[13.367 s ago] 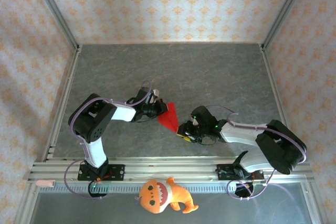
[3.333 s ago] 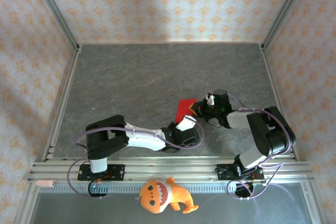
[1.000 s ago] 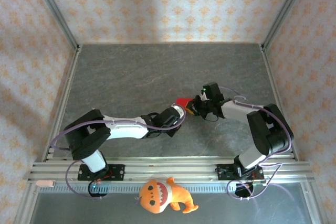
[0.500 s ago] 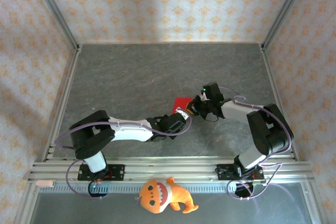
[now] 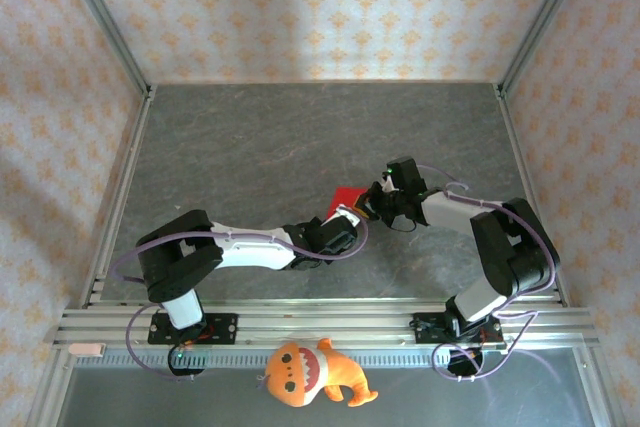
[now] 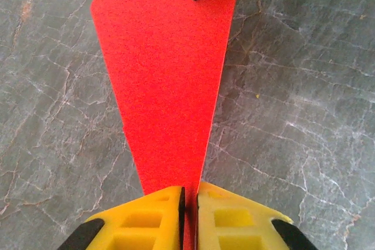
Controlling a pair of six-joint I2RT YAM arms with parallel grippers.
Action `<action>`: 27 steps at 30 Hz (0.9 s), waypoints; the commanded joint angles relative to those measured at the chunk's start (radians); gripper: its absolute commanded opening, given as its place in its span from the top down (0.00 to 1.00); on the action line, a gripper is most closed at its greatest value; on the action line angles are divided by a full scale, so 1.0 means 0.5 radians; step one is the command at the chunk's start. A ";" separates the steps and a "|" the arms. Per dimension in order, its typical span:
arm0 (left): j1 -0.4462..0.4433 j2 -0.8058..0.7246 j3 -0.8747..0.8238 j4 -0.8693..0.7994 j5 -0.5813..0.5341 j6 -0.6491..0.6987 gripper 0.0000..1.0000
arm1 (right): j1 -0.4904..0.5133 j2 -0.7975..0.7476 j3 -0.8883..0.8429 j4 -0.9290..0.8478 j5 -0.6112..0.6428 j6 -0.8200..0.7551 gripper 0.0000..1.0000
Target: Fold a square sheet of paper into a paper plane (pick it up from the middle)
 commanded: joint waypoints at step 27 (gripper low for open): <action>0.258 -0.078 -0.283 0.455 0.875 -0.345 1.00 | -0.126 -0.657 -0.194 -0.230 0.706 -0.212 0.64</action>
